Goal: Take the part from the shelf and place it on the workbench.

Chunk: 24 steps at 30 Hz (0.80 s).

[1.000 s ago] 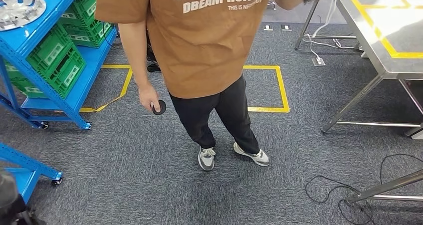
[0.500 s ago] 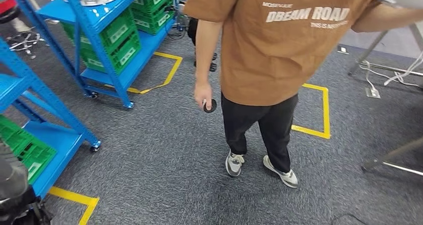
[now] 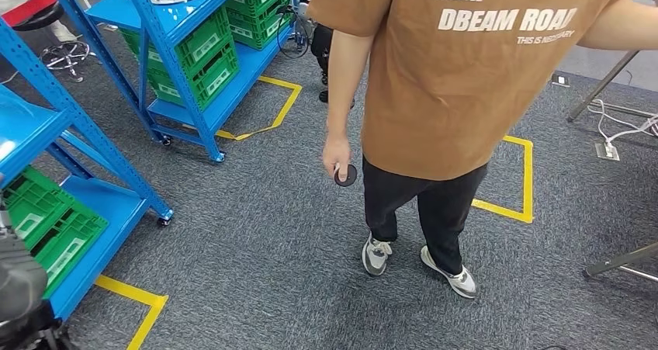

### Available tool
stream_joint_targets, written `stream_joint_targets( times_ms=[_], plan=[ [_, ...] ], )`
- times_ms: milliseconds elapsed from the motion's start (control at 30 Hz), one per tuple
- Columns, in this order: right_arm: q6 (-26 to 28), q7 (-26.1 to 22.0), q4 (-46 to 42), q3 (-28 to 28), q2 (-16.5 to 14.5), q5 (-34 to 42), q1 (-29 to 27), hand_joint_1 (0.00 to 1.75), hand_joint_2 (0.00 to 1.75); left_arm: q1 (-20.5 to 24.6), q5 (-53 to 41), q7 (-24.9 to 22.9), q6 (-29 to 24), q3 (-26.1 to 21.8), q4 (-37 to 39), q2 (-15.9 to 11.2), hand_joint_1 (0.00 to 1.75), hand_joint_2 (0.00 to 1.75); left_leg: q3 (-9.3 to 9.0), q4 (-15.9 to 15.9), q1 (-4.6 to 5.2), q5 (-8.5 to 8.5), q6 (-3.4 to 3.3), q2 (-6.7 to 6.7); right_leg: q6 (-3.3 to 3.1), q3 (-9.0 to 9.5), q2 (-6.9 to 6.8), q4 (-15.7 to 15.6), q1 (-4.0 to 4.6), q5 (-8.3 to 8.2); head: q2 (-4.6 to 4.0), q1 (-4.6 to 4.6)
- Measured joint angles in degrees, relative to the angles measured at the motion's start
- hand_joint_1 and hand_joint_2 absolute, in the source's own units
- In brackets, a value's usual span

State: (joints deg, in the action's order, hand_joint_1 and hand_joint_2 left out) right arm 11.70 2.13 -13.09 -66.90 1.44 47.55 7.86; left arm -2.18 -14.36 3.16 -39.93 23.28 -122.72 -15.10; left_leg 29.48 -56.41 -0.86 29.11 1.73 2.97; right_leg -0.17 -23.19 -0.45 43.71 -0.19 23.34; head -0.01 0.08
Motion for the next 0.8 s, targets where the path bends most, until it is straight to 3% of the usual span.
stream_joint_targets(
  times_ms=[67,100,167,200,233,300,333,367,400,433,500,567,633,667,733,800],
  plan=[
    [0.2,-1.1,0.0,0.0,0.1,0.7,0.0,0.00,0.00,0.1,1.9,0.2,0.0,0.1,0.3,0.0,0.00,0.00,-2.98,6.6,-0.31,-2.49,0.00,2.22,0.73,0.09,-0.34,0.7,-0.02,0.77,-0.01,-0.39],
    [0.4,-2.0,0.0,0.1,0.1,1.4,-0.1,0.00,0.00,-0.4,3.0,0.8,0.0,0.1,0.4,0.1,0.00,0.00,-3.64,8.4,-0.31,-3.05,-0.32,2.43,1.04,0.24,-0.75,0.8,-0.09,1.11,-0.01,-0.38],
    [0.9,-4.0,0.1,0.2,0.2,2.8,-0.5,0.00,0.00,-2.5,5.7,2.7,0.0,0.2,0.4,0.2,0.00,0.00,-3.95,9.3,-0.11,-3.73,-1.55,0.87,1.52,0.47,-1.63,0.9,-0.45,1.94,-0.01,-0.12],
    [1.2,-5.1,0.1,0.3,0.3,3.5,-0.6,0.00,0.00,-3.6,7.5,4.1,0.0,0.2,0.5,0.3,0.00,0.00,-4.02,9.7,-0.07,-4.02,-2.04,0.10,1.79,0.04,-1.62,2.1,-0.57,3.14,-0.01,-0.02],
    [1.3,-5.9,0.1,0.4,0.3,4.1,-0.8,0.00,0.00,-4.4,9.5,5.7,0.0,0.1,0.6,0.4,0.00,0.00,-4.05,10.0,-0.11,-4.42,-2.47,-0.67,2.00,-1.05,-1.30,4.7,-0.61,5.05,-0.01,0.13],
    [1.3,-6.9,0.1,0.7,0.3,4.9,-1.0,0.00,0.00,-5.6,13.2,9.2,-0.1,-0.2,1.3,0.6,0.00,0.00,-4.00,10.4,-0.03,-4.97,-2.96,-2.15,2.17,-5.03,-0.41,13.9,-0.62,9.96,-0.01,0.90],
    [1.2,-7.3,0.1,0.9,0.2,5.1,-1.1,0.00,0.00,-6.2,14.6,10.7,-0.1,-0.3,1.9,0.7,0.00,0.00,-3.92,10.5,0.10,-5.12,-3.09,-2.92,2.09,-7.12,-0.24,18.5,-0.57,11.74,-0.01,1.31],
    [1.2,-7.5,0.1,1.0,0.2,5.3,-1.2,0.00,0.00,-6.8,15.7,11.9,-0.1,-0.5,2.5,0.7,0.00,0.00,-3.86,10.5,0.26,-5.19,-3.17,-3.72,1.84,-8.45,-0.13,21.3,-0.45,12.40,-0.02,1.66],
    [1.1,-7.6,0.1,1.2,0.2,5.4,-1.2,0.00,0.00,-7.1,16.3,12.7,-0.1,-0.6,3.0,0.7,0.00,0.00,-3.84,10.5,0.41,-5.25,-3.22,-4.54,1.45,-8.72,0.00,21.8,-0.23,11.84,-0.02,1.97],
    [1.0,-7.7,0.1,1.3,0.2,5.4,-1.2,0.00,0.00,-7.3,16.5,13.1,-0.1,-0.8,3.5,0.7,0.00,0.00,-3.82,10.6,0.51,-5.33,-3.25,-5.36,0.91,-7.81,0.26,19.6,0.07,10.20,-0.02,2.20],
    [0.9,-7.8,0.1,1.5,0.3,5.5,-1.0,0.00,0.00,-7.3,16.7,13.3,-0.1,-1.2,4.1,0.7,0.00,0.00,-3.89,10.6,0.54,-5.59,-3.20,-6.82,-0.42,-3.77,1.63,10.5,0.98,5.90,-0.01,2.43],
    [0.8,-7.8,0.2,1.7,0.5,5.4,-0.8,0.00,0.00,-7.4,16.5,13.4,-0.1,-1.5,4.5,0.8,0.00,0.00,-3.74,10.6,0.69,-5.79,-2.95,-8.05,-1.67,-0.71,3.16,3.2,1.81,3.38,-0.01,2.91],
    [0.7,-8.0,0.2,1.8,0.6,5.5,-0.6,0.00,0.00,-7.6,16.0,13.4,-0.1,-1.6,4.9,0.9,0.00,0.00,-3.39,10.6,1.17,-5.89,-2.65,-9.08,-2.20,-0.07,3.59,0.8,1.87,2.28,-0.02,3.21],
    [0.7,-8.2,0.2,1.8,0.6,5.5,-0.5,0.00,0.00,-7.6,15.7,13.5,-0.1,-1.8,5.0,0.9,0.00,0.00,-3.22,10.5,1.39,-5.84,-2.54,-9.05,-2.15,0.04,3.34,0.3,1.64,1.54,-0.02,3.17],
    [0.7,-8.7,0.3,1.9,0.5,5.8,-0.5,0.00,0.00,-7.7,15.5,13.5,-0.1,-2.3,5.2,1.0,0.00,0.00,-1.68,7.2,1.51,-3.32,-2.16,-6.35,-1.89,0.22,2.58,-0.4,1.28,0.23,-0.02,2.52],
    [0.7,-9.1,0.3,2.0,0.5,5.9,-0.7,0.00,0.00,-7.6,15.6,13.3,-0.1,-2.9,5.3,1.0,0.00,0.00,2.21,-1.5,1.27,1.88,-1.64,-3.33,-1.83,0.13,1.69,-0.7,1.19,-0.33,-0.01,1.90]
  ],
)
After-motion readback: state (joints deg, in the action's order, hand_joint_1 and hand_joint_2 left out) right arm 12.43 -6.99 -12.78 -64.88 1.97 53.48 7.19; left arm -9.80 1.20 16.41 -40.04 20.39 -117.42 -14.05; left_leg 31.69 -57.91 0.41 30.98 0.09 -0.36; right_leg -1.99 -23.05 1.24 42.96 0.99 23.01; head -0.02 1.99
